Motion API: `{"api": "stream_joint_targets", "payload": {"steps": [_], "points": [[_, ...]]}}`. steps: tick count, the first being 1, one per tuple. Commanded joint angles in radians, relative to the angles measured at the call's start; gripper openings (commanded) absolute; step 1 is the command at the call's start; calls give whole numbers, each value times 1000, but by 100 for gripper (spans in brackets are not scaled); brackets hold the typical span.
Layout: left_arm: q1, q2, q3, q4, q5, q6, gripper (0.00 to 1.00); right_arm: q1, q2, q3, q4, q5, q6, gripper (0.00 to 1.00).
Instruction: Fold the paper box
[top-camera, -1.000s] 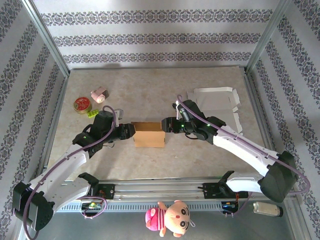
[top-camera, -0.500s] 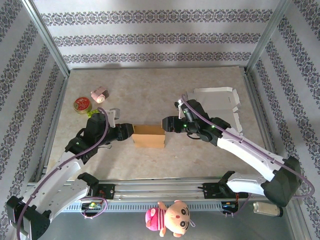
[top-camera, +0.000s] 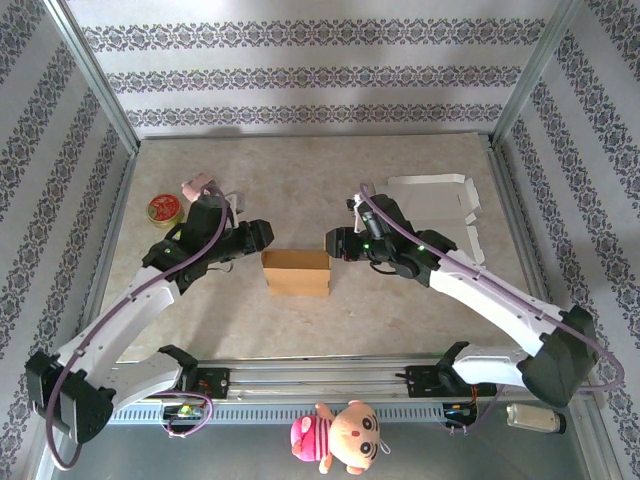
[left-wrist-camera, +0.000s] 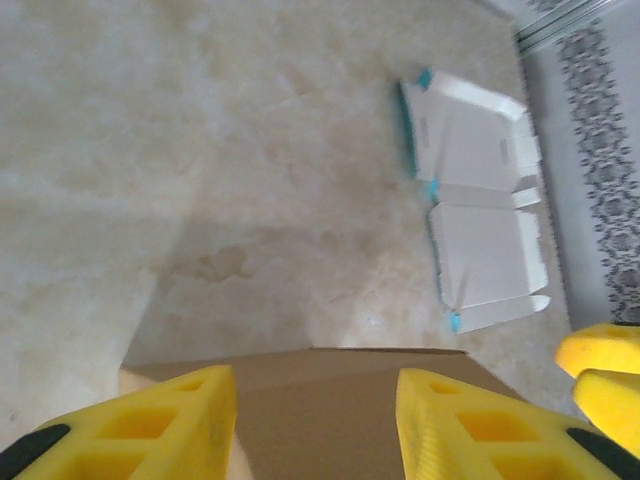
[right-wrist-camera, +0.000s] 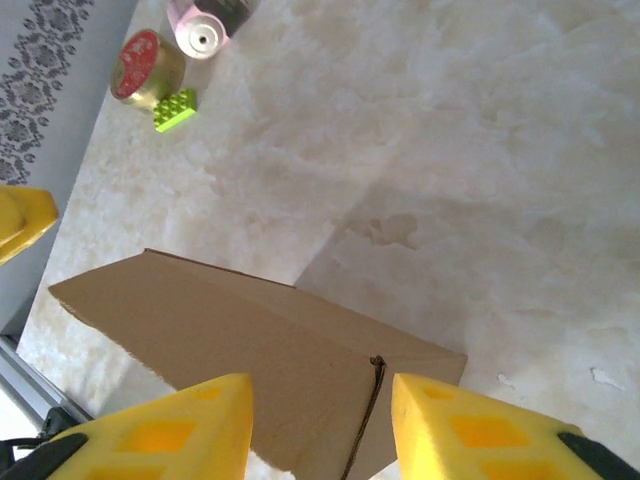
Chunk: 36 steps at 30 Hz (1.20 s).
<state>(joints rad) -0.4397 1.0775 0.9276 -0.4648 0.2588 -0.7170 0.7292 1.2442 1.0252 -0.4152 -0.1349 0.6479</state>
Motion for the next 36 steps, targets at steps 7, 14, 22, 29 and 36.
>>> {"api": "stream_joint_targets", "payload": {"steps": [7,14,22,29,36], "points": [[-13,-35,-166,33,48,-105,30,18,14,-57,-8,-32,-1,28],[-13,-82,-274,79,61,-144,27,28,24,-115,-11,-20,-11,28],[-13,-131,-190,51,44,-130,46,27,-42,-39,-36,-12,9,34],[-13,-149,-143,39,37,-153,49,33,-86,-11,-46,-16,64,42],[-13,-134,-184,45,44,-209,48,48,-41,-19,-51,-31,78,42]]}}
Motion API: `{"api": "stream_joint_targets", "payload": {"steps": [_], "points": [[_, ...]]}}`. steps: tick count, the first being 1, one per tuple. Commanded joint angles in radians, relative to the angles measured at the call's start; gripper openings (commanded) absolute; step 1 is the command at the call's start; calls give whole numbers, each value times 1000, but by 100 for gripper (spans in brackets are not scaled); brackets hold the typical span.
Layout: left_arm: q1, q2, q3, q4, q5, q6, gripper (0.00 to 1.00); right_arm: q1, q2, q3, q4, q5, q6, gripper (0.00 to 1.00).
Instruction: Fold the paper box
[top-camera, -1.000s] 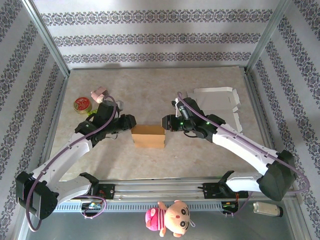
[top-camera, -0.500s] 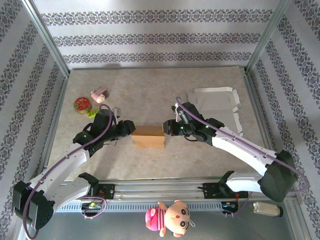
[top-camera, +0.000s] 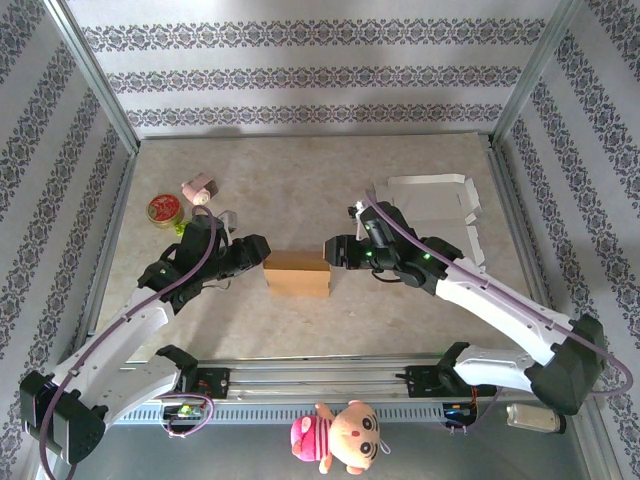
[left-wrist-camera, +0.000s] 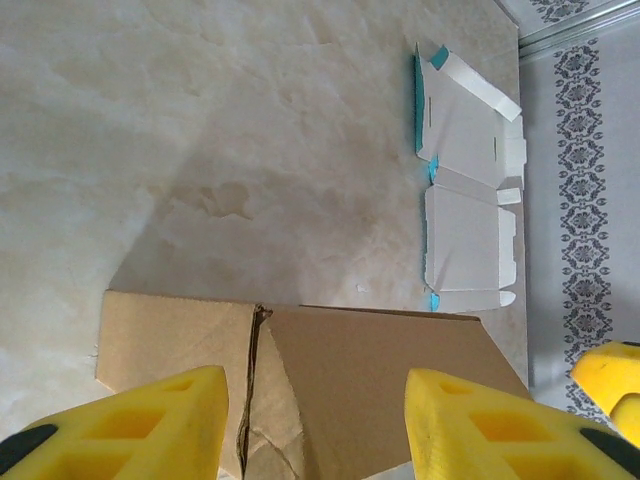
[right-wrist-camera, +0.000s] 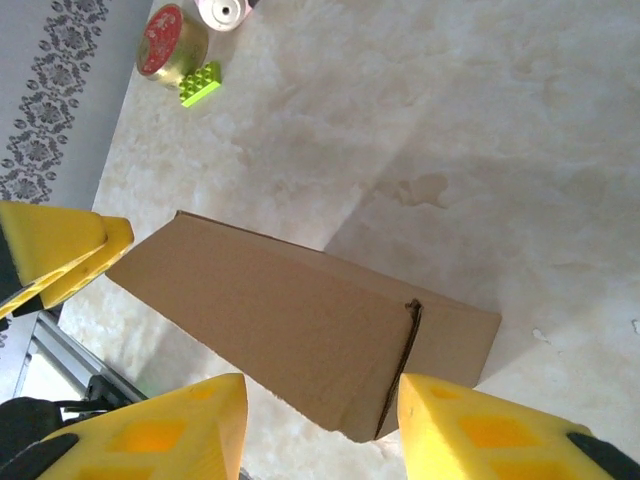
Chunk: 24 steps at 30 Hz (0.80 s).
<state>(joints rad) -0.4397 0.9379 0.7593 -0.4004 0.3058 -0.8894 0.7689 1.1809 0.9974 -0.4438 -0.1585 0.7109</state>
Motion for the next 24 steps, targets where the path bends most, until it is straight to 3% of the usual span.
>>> {"api": "stream_joint_targets", "payload": {"steps": [1,9,15,21,24], "points": [[-14,10,-22,-19,-4,-41,46,10,31,7,-21,-8,10,40],[-13,28,-85,-11,31,-76,19,20,63,-44,-16,4,3,29],[-13,-4,-197,12,17,-96,9,35,71,-116,-15,93,-48,25],[-14,-7,-209,-26,-6,-43,8,35,76,-99,-29,112,-86,27],[-13,-29,-152,-64,-16,-8,29,35,53,-43,-44,104,-99,33]]}}
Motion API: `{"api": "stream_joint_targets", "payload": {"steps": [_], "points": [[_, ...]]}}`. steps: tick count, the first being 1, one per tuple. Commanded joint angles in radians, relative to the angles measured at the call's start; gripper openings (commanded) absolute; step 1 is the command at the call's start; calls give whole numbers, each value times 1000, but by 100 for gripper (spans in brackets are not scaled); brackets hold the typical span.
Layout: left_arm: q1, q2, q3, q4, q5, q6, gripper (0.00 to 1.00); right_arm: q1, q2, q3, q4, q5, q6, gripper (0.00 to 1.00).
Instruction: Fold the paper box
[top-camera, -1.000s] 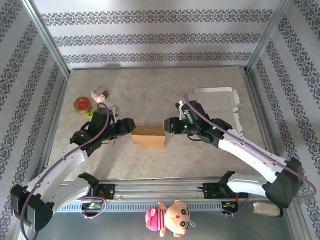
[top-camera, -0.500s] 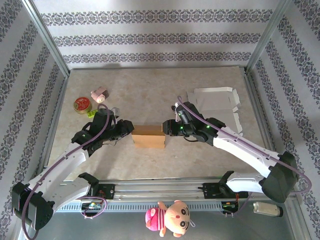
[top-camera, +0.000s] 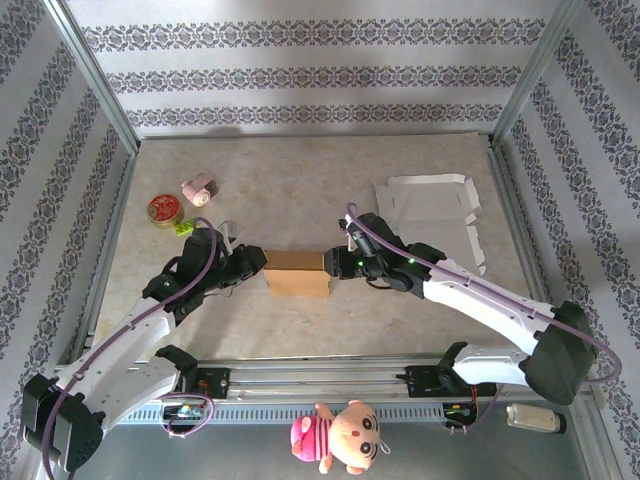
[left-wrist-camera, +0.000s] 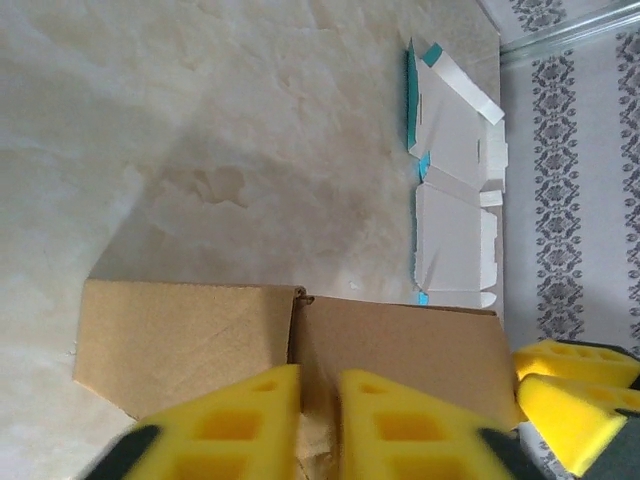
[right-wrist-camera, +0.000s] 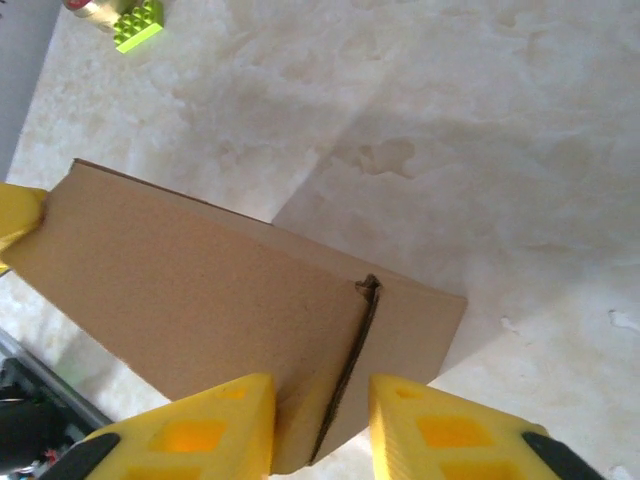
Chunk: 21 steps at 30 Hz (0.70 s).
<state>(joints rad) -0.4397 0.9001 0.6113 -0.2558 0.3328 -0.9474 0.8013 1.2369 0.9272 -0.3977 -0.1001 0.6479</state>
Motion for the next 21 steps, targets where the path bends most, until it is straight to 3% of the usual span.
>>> {"api": "stream_joint_targets", "payload": {"steps": [1,7,13,18,21], "points": [[-13,-4,20,-220,-52,64,35,3,-13,47,-91,44,-37,35],[-13,-38,127,-274,-95,123,56,1,-45,105,-91,57,-31,46],[-13,-25,99,-240,-105,122,69,-2,-17,64,-71,69,-25,53],[-13,-5,16,-171,-53,96,69,-2,26,19,-37,25,-7,53],[-13,-1,-44,-143,-21,84,54,-2,57,-15,-24,16,-15,43]]}}
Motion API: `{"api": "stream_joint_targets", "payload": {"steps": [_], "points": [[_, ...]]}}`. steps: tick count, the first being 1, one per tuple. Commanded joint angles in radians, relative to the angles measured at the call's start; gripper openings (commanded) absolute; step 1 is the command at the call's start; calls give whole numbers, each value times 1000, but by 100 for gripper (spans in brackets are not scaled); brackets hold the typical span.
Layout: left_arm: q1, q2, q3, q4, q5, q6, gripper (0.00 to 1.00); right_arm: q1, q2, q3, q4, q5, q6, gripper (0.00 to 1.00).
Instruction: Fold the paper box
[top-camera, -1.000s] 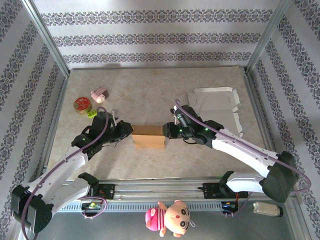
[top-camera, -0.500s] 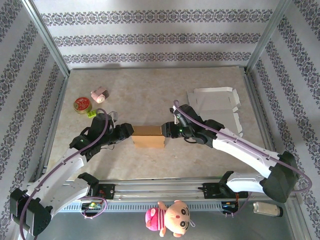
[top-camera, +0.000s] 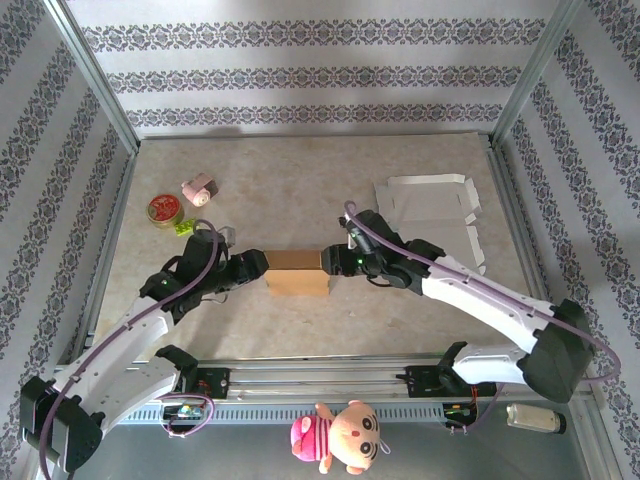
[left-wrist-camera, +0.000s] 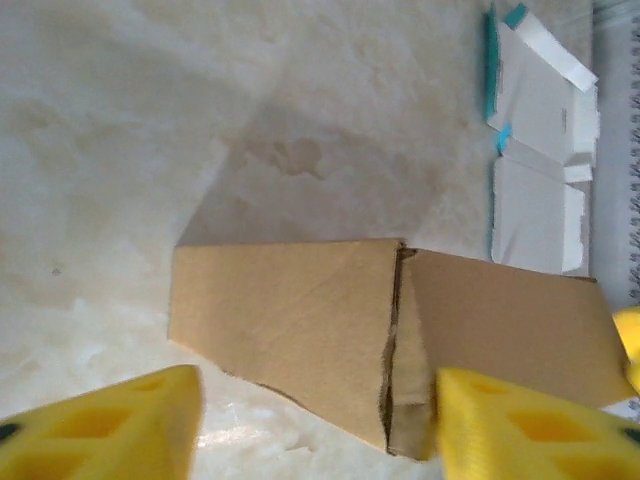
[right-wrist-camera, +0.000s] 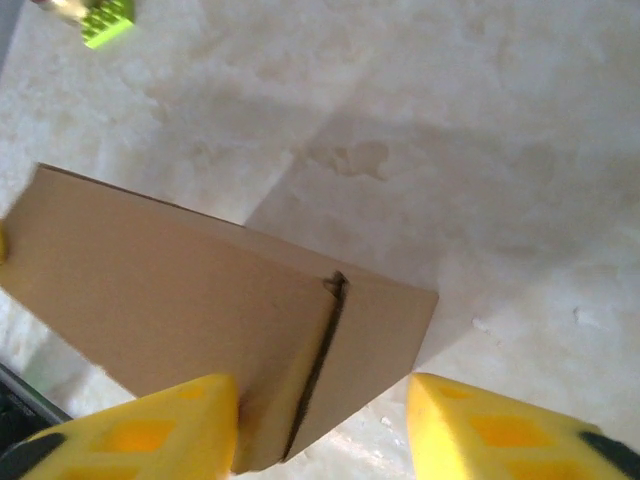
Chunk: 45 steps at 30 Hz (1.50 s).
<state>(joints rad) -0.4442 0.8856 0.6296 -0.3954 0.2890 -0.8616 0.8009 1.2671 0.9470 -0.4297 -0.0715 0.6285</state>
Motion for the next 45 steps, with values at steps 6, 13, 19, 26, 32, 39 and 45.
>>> {"api": "stream_joint_targets", "payload": {"steps": [6,13,19,26,32,39,45], "points": [[-18,-27,-231,43,44,-77,33,1,45,-126,-7,49,-42,35],[-18,-125,-131,-26,-2,-23,56,2,21,-22,-3,-44,-33,36],[-18,-81,-147,101,63,-42,41,1,37,-68,26,-76,-6,26],[-65,-117,-269,168,113,-120,20,1,-18,-168,29,-64,16,25],[-65,-229,-122,33,-5,-44,53,-28,-41,-21,1,-92,1,40],[-65,-196,-22,3,-28,-30,43,-56,-45,49,-21,-137,26,32],[-65,-92,-17,58,13,-38,23,-52,-28,38,-20,-149,24,28]]}}
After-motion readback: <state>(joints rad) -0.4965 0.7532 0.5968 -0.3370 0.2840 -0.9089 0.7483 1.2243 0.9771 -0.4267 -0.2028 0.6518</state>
